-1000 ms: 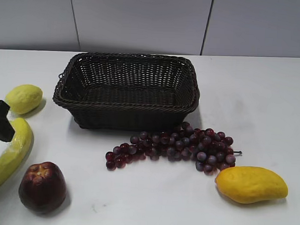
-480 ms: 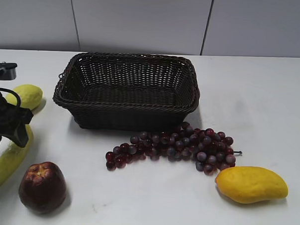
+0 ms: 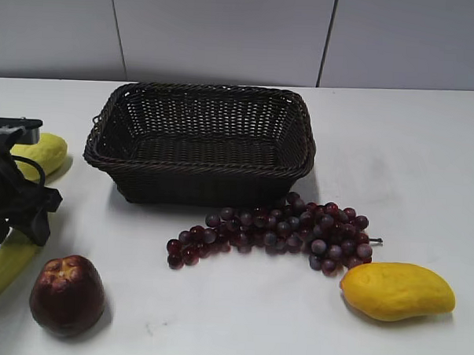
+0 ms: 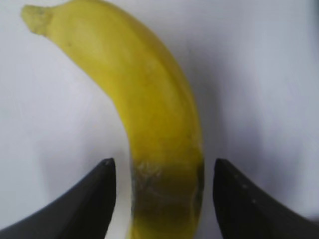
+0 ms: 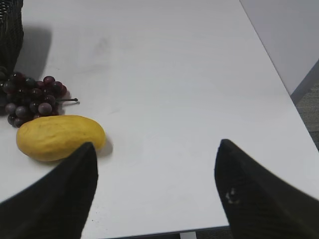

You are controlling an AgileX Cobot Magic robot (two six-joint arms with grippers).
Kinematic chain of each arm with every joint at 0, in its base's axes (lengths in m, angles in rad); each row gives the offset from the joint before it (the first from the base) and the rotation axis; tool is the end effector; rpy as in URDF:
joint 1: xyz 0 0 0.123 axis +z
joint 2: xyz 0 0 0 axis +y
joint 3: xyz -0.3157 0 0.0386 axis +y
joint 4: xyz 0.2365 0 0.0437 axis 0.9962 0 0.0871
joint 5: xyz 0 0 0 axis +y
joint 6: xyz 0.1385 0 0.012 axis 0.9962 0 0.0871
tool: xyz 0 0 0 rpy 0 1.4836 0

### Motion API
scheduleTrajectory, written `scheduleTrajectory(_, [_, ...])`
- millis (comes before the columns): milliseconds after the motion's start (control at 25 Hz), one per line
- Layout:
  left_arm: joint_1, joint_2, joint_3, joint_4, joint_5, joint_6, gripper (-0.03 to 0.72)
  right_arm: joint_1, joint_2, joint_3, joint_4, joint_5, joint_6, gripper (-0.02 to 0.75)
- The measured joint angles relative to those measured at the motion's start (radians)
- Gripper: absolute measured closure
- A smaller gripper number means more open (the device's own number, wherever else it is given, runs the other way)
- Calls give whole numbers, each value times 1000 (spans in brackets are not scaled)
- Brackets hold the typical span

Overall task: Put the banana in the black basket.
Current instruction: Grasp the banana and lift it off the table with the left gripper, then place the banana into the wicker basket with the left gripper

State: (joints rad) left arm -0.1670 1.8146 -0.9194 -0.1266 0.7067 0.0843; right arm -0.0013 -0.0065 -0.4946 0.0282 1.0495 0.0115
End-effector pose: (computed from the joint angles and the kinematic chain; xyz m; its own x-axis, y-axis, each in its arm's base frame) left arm 0.2978 -0.0618 0.1245 -0.9863 0.1539 -0.0590 0.1585 0.9839 -0.0826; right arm -0.0051 0.0034 0.2496 -0.4453 0.0261 -0.8950 -0.0092 0.9994 0.0338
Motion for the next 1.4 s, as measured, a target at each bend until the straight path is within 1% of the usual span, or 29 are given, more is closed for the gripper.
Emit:
scheduleTrajectory(200, [0,21,0,1,-35,-1,103,0,0,0,0,0,0,155])
scheduleTrajectory(360, [0,26,0,1,-45,-2,180,0,0,0,0,0,0,155])
scheduleTrajectory(480, [0,31,0,1,-45,-2,258,0,0,0,0,0,0,155])
scheduleTrajectory(520, [0,31,0,1,-44,-2,270,0,0,0,0,0,0,155])
scheduleTrajectory(720, [0,31,-4,1,10,-2,270,0,0,0,0,0,0,155])
scheduleTrajectory(920, [0,-5,-12,1,158,-2,270,0,0,0,0,0,0,155])
scheduleTrajectory(960, [0,-8,-12,1,162,-2,270,0,0,0,0,0,0,155])
scheduleTrajectory(1000, [0,-45,-12,0,197,-2,270,0,0,0,0,0,0,155])
scheduleTrajectory(1120, [0,-134,-13,-5,226,-2,270,0,0,0,0,0,0,155])
scheduleTrajectory(1240, [0,-272,-64,-25,234,-2,270,0,0,0,0,0,0,155])
scheduleTrajectory(1400, [0,-347,-168,-70,157,-4,271,0,0,0,0,0,0,155])
